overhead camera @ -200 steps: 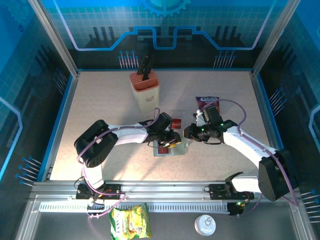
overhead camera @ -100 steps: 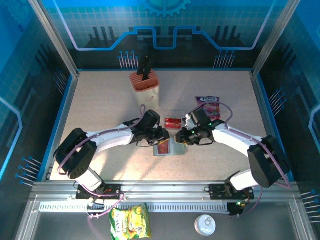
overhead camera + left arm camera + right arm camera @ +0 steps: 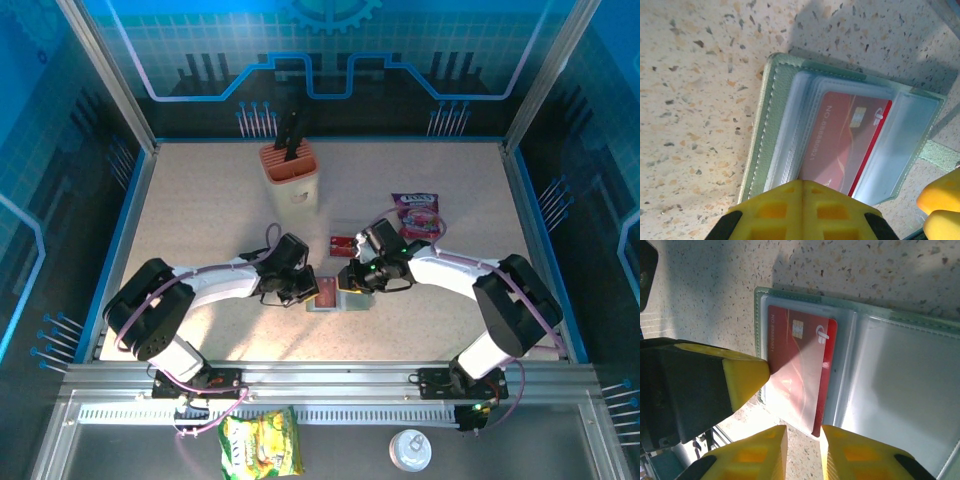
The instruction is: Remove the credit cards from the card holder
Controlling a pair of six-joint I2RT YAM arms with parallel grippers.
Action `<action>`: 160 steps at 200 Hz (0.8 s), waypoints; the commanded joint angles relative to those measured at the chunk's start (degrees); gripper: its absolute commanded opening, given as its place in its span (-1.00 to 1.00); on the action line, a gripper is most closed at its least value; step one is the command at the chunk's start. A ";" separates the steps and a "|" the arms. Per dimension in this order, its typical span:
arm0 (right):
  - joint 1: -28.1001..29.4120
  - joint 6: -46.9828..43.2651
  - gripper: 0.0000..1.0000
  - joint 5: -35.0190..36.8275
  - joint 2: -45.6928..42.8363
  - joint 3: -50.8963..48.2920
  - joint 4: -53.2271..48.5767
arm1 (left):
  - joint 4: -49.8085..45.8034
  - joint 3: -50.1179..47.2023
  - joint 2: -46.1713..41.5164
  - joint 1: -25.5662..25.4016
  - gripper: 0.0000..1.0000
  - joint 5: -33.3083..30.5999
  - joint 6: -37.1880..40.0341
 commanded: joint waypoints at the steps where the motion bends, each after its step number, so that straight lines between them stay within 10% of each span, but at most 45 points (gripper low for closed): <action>1: 1.16 0.80 -0.51 -1.81 1.81 1.74 1.58 | -0.47 -0.07 0.76 0.68 -1.00 -0.96 1.29; 160: 1.91 1.58 -0.43 -2.03 5.35 3.11 2.43 | -0.05 0.78 1.21 2.65 -1.00 1.54 3.21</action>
